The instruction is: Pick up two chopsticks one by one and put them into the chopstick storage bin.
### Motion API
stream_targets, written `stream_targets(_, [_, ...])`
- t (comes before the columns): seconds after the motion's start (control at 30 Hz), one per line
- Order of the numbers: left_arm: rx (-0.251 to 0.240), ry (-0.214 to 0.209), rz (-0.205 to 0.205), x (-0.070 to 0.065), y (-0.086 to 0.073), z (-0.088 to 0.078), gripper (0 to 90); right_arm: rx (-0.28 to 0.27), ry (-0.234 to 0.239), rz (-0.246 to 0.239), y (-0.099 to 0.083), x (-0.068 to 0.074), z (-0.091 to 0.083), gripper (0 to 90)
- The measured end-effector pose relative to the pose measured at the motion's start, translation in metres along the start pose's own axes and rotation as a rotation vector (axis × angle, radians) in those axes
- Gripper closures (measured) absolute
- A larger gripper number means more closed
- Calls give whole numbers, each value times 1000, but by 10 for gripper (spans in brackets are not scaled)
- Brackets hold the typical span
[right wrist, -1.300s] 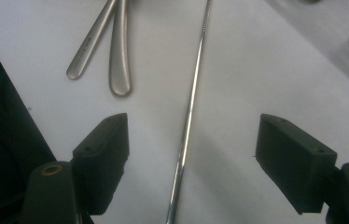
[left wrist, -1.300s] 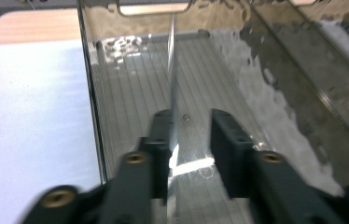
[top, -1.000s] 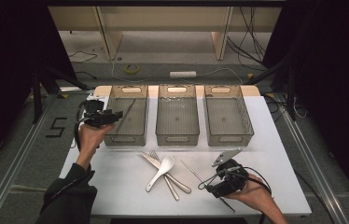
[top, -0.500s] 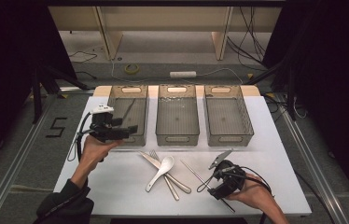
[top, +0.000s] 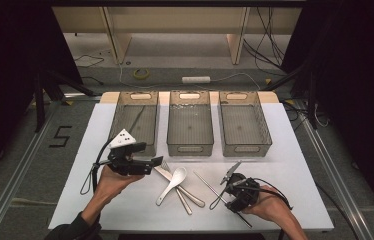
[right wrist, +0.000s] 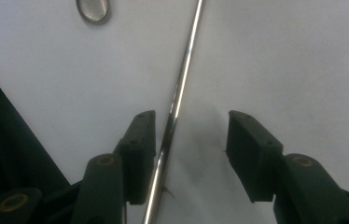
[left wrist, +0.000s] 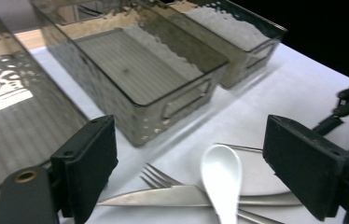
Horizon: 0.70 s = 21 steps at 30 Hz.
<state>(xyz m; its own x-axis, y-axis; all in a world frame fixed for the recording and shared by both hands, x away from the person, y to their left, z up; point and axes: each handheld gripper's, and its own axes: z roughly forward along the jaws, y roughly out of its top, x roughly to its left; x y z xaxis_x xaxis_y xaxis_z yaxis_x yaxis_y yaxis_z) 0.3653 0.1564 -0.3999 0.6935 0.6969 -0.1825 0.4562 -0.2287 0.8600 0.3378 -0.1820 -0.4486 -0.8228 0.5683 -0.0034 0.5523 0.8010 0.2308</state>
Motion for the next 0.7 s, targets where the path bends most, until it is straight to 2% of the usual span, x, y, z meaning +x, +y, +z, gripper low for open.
stream_targets(0.27, [10, -35, 5, -13, -7, 1, 167, 19, 12, -22, 3, 2, 2, 646])
stream_targets(0.4, [6, -39, 12, -17, -9, 0, 167, 27, 21, -27, 4, 3, 3, 686])
stream_targets(0.43, [7, -40, 15, -17, -10, 0, 167, 33, 22, -47, 3, 2, 3, 692])
stream_targets(0.5, [8, -44, 18, -19, -11, 0, 167, 43, 24, -42, 4, 4, 3, 702])
stream_targets(0.7, [16, -44, 22, -21, -13, 1, 167, 59, 16, -64, 4, 6, 7, 745])
